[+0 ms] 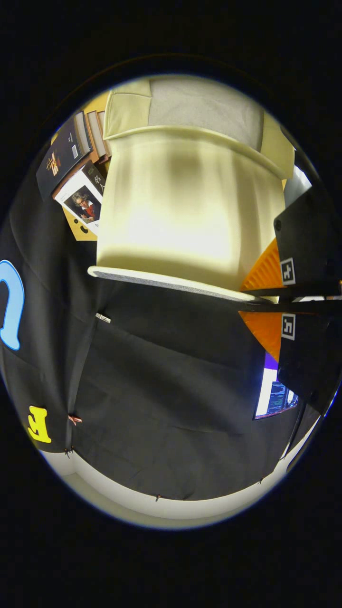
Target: Open the storage box then place both shoes into the box .Put the left shoe in first, then the right shoe, with the right side of both shoes facing outward in a uniform manner.
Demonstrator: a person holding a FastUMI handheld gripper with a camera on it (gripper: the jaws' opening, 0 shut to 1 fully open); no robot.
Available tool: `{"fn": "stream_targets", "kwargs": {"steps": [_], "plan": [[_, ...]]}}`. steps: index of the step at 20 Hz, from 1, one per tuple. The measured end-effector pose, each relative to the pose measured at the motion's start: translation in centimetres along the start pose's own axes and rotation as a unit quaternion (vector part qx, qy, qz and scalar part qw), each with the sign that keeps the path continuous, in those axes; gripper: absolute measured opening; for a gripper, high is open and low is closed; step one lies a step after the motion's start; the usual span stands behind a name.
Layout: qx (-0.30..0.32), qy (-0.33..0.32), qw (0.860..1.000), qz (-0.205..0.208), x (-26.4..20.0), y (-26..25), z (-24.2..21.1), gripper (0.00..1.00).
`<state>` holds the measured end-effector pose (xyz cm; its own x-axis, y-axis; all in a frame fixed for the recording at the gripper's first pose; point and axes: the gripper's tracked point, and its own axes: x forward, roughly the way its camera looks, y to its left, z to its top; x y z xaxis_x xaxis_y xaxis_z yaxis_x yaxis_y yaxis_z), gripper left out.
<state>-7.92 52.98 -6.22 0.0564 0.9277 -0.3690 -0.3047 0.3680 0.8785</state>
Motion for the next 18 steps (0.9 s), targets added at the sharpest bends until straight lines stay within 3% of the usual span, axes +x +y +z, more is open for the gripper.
{"fn": "stream_targets", "kwargs": {"steps": [4,11,18], "plan": [[-0.027,-0.033,0.999,-0.019,-2.5,-1.2,1.8,0.97],[-0.075,-0.105,0.988,-0.08,-11.1,-4.3,4.5,0.97],[-0.163,-0.184,0.951,-0.188,-21.7,-10.4,7.7,0.97]]}}
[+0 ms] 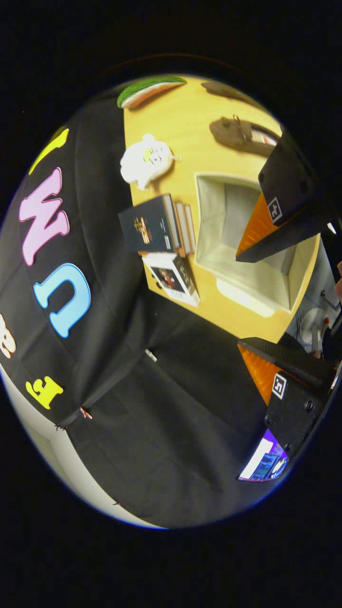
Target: Open the storage box then place both shoes into the box .Put the left shoe in first, then the right shoe, with the right side of both shoes facing outward in a uniform manner.
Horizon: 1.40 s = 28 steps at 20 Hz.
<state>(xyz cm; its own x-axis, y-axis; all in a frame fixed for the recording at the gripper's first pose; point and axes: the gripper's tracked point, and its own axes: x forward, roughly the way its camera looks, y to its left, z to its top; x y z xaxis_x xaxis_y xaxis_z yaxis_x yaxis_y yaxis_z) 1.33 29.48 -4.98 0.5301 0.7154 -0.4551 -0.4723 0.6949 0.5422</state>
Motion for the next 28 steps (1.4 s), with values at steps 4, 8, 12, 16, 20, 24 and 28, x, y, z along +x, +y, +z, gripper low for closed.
{"fn": "stream_targets", "kwargs": {"steps": [4,8,12,16,20,24,28], "plan": [[-0.005,-0.016,0.996,-0.092,-3.7,-7.2,0.6,0.97],[0.025,-0.013,0.987,-0.156,-6.4,-13.1,0.0,0.98],[0.015,0.001,0.973,-0.23,-9.5,-20.4,-2.1,0.98],[-0.007,0.046,0.96,-0.276,-10.9,-25.8,-5.3,0.98],[0.006,0.1,0.954,-0.283,-10.1,-29.3,-8.8,0.98],[0.008,0.136,0.947,-0.291,-8.0,-33.5,-10.7,0.99],[0.003,0.16,0.946,-0.281,-5.1,-35.3,-11.5,0.99]]}}
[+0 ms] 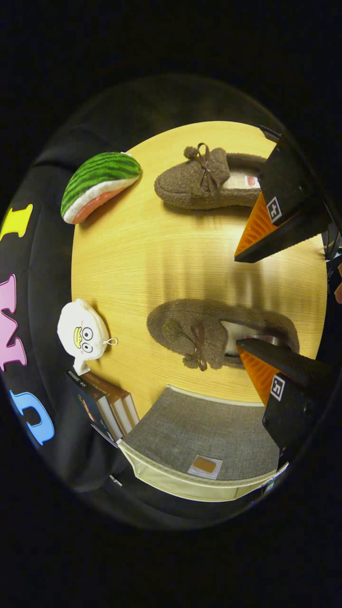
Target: Open the storage box then place both shoes into the box .Put the left shoe in first, then the right shoe, with the right side of both shoes facing outward in a uniform manner.
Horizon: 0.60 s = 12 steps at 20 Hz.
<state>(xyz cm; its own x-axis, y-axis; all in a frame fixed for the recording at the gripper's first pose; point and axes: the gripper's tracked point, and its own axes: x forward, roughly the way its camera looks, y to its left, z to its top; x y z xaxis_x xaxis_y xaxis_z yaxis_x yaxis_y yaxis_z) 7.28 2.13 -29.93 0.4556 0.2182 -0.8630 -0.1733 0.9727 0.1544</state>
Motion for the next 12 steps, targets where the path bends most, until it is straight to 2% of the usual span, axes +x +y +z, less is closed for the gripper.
{"fn": "stream_targets", "kwargs": {"steps": [6,8,11,12], "plan": [[0.014,0.012,1.0,0.022,3.4,0.3,1.0,0.98],[0.015,0.016,0.999,0.038,3.8,0.8,0.8,0.92],[0.033,0.022,0.998,0.057,4.1,1.7,0.7,0.46],[0.038,0.024,0.997,0.059,4.2,1.8,0.8,0.37]]}}
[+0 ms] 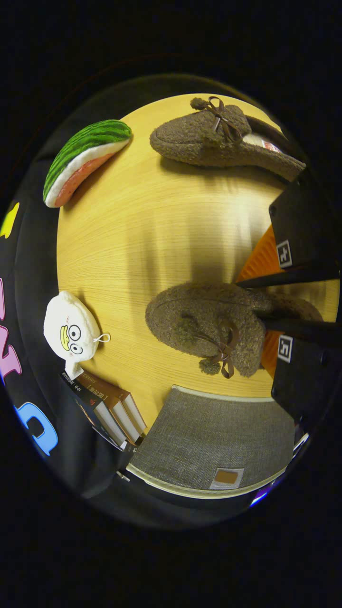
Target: Open the storage box then place both shoes into the box .Put the left shoe in first, then the right shoe, with the right side of both shoes facing outward in a uniform manner.
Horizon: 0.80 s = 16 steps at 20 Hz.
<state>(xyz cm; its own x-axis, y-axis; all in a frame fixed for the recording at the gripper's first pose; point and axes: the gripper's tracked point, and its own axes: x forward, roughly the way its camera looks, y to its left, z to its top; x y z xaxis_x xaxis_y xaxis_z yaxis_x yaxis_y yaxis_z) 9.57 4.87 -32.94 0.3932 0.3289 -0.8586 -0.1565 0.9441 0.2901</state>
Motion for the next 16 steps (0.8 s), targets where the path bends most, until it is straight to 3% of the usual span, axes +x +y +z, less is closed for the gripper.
{"fn": "stream_targets", "kwargs": {"steps": [7,16], "plan": [[0.024,-0.004,1.0,-0.008,-0.3,-0.3,0.2,0.05],[0.096,-0.073,0.992,-0.047,-7.6,1.7,1.7,0.05]]}}
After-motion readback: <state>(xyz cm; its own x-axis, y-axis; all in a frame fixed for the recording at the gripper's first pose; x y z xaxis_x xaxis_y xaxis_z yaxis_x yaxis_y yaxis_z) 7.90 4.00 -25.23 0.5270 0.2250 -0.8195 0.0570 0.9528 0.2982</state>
